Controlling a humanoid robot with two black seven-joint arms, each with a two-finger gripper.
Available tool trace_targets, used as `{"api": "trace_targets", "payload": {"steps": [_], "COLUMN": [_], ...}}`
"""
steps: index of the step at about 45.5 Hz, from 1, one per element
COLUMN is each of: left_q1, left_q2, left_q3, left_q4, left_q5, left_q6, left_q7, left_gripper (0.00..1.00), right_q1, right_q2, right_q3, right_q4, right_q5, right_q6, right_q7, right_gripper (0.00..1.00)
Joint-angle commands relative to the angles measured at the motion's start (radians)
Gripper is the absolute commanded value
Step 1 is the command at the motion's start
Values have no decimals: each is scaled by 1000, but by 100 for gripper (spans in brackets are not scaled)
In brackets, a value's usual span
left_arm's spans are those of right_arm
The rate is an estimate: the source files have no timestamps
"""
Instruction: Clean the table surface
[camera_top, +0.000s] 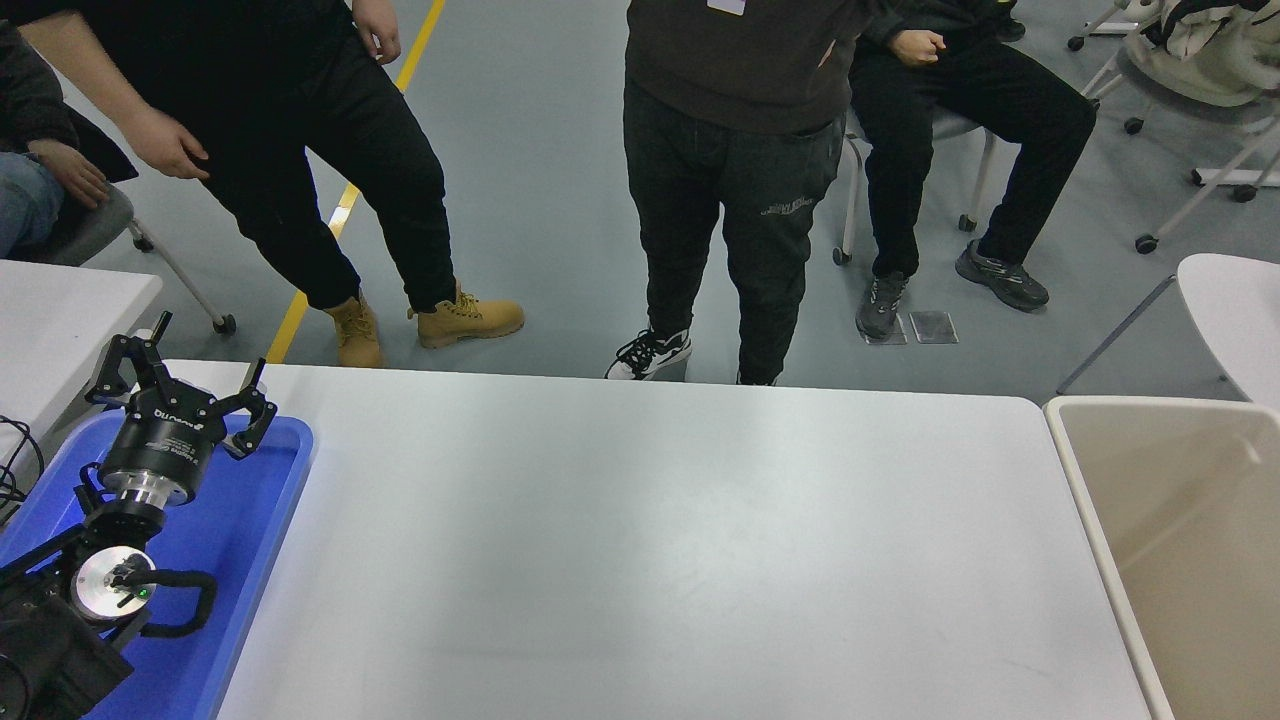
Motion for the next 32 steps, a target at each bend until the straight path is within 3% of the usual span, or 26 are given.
{"api": "trace_targets", "payload": {"steps": [1,32], "left_q1": [0,0], "left_q2": [0,0], "left_q3": [0,0], "left_q4": [0,0], "left_q5": [0,0], "left_q6": [0,0], "left_q7": [0,0], "left_gripper": [100,100], "right_q1": [-85,-165], "right_q2": [27,199], "right_q3": [6,-105], "right_q4": [3,16], "right_q5": [8,-12], "right_q6": [3,17], "right_q7": [5,5], "right_gripper": [0,0]}}
